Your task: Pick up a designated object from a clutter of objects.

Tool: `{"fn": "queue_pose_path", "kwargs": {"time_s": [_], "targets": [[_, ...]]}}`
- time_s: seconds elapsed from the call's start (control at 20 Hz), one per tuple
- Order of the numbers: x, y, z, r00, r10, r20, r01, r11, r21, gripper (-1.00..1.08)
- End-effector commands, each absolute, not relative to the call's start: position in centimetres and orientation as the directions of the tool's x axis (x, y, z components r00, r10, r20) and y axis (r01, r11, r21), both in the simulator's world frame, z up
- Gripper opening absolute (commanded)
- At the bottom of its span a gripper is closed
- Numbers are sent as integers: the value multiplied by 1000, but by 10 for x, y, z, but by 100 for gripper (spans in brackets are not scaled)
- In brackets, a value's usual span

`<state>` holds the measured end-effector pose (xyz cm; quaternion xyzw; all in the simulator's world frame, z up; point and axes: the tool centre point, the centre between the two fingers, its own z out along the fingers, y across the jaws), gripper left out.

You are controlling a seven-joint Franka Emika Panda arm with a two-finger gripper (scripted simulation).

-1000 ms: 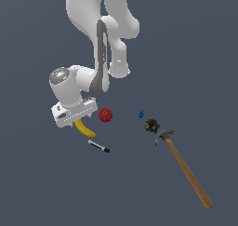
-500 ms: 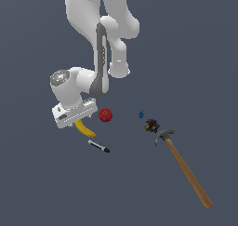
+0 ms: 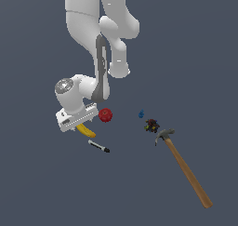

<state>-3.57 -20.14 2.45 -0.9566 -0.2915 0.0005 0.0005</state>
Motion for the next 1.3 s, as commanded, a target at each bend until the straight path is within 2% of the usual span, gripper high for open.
{"fn": "queue_pose_path", "kwargs": {"time_s": [0.0,0.1,0.15,0.8,1.25], "targets": [[-35,-202,20,830,558,0,558,-830,0,100],[-35,-202,19,830,558,0,558,-830,0,100],[-35,-202,19,830,558,0,558,-830,0,-100],[-34,-202,22,830,558,1,558,-830,2,-100],[-35,-196,56,830,558,1,558,-830,2,-100]]}}
